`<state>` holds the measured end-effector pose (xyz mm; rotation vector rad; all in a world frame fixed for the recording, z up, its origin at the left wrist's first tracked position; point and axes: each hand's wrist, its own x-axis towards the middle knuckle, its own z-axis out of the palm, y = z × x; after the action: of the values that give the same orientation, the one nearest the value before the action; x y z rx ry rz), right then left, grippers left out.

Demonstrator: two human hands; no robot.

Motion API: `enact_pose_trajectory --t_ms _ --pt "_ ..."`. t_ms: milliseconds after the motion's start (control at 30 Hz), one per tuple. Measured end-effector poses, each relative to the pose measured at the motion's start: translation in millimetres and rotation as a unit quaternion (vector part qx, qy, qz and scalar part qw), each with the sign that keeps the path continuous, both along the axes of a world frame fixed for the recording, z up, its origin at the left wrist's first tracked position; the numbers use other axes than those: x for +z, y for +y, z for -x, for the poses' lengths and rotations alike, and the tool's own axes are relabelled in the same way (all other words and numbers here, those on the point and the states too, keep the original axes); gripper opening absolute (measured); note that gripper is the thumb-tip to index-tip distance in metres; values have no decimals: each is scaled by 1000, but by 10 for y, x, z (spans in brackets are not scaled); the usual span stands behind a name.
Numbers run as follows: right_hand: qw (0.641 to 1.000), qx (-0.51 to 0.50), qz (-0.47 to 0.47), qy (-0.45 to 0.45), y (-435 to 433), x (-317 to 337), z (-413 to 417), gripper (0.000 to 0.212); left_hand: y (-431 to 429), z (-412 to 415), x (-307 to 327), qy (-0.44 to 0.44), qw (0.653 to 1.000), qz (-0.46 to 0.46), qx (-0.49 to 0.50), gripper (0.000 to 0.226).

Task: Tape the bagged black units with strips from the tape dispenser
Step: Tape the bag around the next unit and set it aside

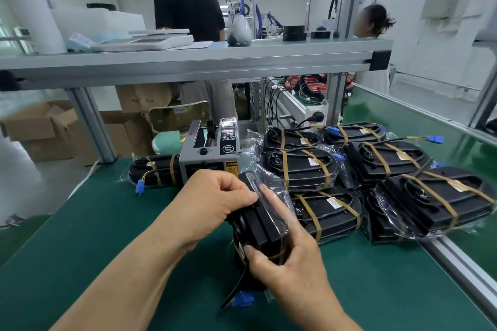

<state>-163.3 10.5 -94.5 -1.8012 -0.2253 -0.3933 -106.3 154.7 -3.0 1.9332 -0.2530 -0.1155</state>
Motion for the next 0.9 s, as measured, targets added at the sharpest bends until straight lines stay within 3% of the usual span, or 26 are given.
enact_pose_trajectory --t_ms 367,567,900 --pt "1000 4 15 -13 23 -9 7 84 20 0 -52 -24 999 -11 21 15" --pt "1000 10 22 -17 32 -17 3 84 -9 7 -135 -35 996 28 73 14" --pt "1000 10 19 -16 24 5 51 84 112 -12 -83 -18 1000 -24 -1 36"
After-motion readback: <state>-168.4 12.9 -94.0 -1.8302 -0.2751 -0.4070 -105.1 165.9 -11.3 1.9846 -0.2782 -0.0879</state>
